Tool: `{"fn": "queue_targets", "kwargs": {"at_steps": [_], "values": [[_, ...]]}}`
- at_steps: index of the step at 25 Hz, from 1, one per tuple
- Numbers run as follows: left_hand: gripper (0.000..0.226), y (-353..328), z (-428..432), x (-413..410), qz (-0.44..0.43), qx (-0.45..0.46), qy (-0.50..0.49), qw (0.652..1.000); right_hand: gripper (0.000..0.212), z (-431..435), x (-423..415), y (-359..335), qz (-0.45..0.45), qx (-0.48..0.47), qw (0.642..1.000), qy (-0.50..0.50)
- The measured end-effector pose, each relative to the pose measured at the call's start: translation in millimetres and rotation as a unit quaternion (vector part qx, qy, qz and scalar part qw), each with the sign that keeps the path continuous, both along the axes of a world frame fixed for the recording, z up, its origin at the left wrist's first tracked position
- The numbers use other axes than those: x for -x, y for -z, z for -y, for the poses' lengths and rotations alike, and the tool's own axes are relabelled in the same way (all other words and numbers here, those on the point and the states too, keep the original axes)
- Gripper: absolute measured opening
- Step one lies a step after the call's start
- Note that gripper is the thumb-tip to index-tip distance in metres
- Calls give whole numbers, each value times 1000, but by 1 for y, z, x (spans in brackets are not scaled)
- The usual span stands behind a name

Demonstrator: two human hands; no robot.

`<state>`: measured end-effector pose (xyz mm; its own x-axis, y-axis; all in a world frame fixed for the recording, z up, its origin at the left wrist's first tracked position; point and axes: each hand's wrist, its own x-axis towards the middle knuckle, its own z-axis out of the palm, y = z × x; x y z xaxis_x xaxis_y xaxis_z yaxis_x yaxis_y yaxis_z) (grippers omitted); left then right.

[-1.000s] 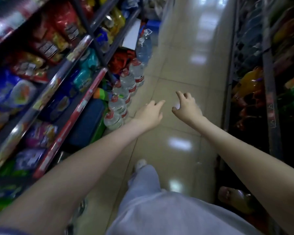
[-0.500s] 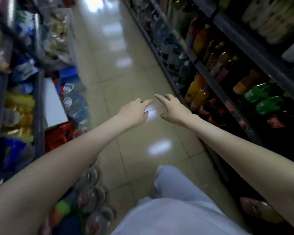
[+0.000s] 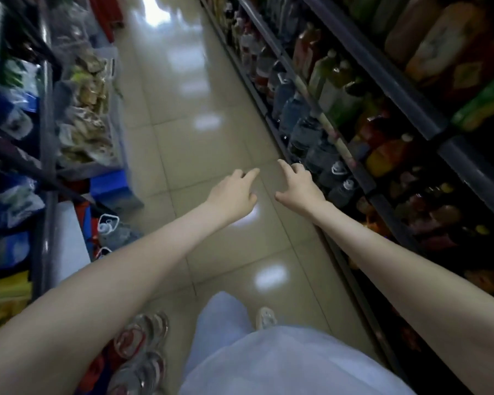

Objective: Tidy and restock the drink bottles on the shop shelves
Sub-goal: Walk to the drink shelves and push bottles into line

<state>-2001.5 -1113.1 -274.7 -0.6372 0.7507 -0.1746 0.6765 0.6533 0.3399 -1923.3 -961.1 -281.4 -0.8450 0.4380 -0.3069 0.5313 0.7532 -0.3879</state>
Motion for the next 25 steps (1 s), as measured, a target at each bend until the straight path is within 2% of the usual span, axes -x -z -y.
{"fn": "queue_targets", "kwargs": {"at_steps": [5, 11, 16, 22, 25], "values": [[60, 8, -17, 222, -39, -1, -11, 999, 86, -16, 225, 9, -1, 16, 999, -40], [61, -12, -55, 481, -50, 10, 8, 999, 84, -52, 469, -21, -51, 25, 998, 9], [59, -21, -129, 680, -64, -30, 20, 997, 83, -110, 654, -32, -88, 5, 995, 56], [59, -33, -233, 941, -68, -62, 8, 996, 84, -207, 920, -40, -157, 16, 985, 65], [58, -46, -272, 1058, -60, -89, -3, 994, 83, -250, 1038, -54, -171, 17, 980, 104]]}}
